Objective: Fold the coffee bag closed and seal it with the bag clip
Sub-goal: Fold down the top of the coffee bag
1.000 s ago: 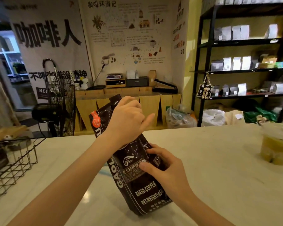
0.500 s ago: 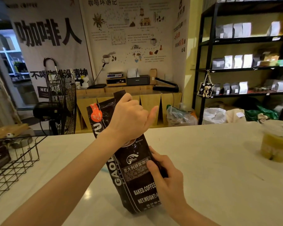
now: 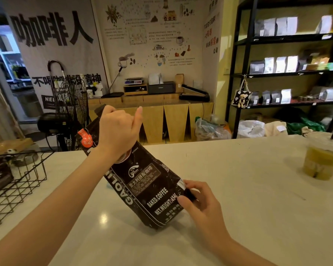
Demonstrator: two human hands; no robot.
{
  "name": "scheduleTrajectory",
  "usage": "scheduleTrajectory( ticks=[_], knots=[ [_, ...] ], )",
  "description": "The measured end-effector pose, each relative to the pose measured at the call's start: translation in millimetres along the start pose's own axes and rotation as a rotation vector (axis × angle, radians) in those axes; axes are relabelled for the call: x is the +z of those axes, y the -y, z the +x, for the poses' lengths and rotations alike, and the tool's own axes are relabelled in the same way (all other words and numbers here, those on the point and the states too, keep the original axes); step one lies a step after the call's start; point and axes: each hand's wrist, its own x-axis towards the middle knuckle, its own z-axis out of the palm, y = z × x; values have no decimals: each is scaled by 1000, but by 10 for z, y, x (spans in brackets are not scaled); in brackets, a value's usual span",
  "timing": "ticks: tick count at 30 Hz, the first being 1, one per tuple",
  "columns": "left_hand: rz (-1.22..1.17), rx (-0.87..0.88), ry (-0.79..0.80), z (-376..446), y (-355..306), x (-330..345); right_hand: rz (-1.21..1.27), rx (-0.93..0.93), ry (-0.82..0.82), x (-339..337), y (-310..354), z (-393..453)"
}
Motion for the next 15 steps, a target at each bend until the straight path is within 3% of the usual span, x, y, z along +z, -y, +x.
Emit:
scheduleTrajectory(
  ticks=[7,15],
  knots=[
    [-54,-31,-7,-42,50,-38,-220,-192,-16,43,-4,-48],
    [-133,-57,-35,-68,-5,-54,-460,-271,141,-17,-77,27]
  ],
)
